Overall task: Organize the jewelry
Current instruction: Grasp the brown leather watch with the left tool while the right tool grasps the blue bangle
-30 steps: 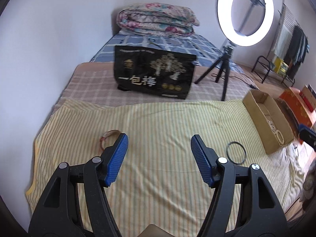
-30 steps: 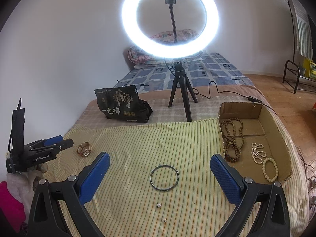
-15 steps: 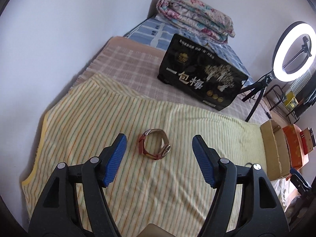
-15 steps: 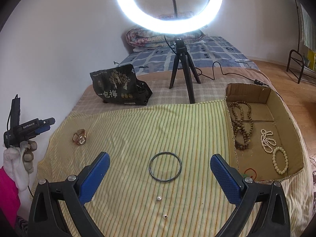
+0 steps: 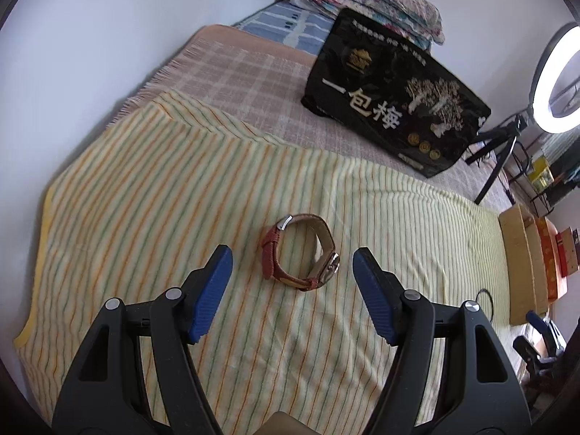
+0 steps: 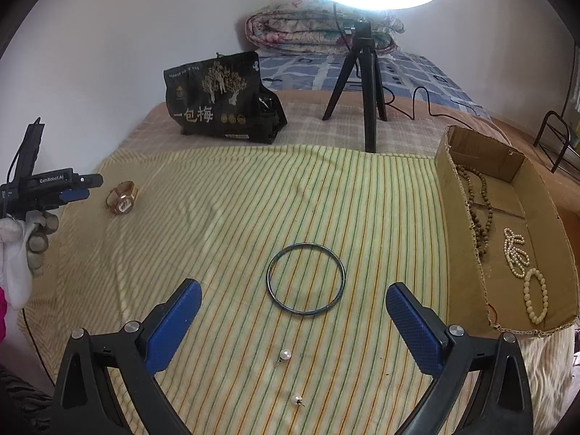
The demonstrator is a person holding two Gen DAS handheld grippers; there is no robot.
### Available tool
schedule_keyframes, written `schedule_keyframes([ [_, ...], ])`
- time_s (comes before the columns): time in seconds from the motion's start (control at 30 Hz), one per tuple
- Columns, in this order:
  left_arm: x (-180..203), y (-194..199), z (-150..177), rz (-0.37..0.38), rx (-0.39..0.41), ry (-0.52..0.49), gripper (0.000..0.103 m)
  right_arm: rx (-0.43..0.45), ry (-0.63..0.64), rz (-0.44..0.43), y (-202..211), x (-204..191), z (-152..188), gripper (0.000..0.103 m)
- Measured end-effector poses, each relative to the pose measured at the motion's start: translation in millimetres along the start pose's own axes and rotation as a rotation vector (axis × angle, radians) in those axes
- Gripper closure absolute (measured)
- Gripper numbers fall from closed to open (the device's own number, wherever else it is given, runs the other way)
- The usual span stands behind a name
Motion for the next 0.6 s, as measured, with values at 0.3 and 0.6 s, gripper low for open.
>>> schedule_keyframes([
  [0.3,-3.5,-13.7,-7.3,-0.073,0.014,-0.007,0.032,-0.034,0.010,0.025,-18.4,-1.1,5.2,0.000],
  [0.6,-17.0,-30.8,-4.3,-0.101,-0.037,-0.008,0.047,-0.054,0.029,0.039,-33.5,0.5,12.0,0.000],
])
Point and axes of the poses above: each gripper's, at about its wrist camera, not at the fingertips, and y roughly against the way its jaws point, x to its right, z to its underside, the point moved 9 cm from there along -y, roughly the way its jaws point, and after that the axes turned 9 degrees about -y, right-handed, at the moved point
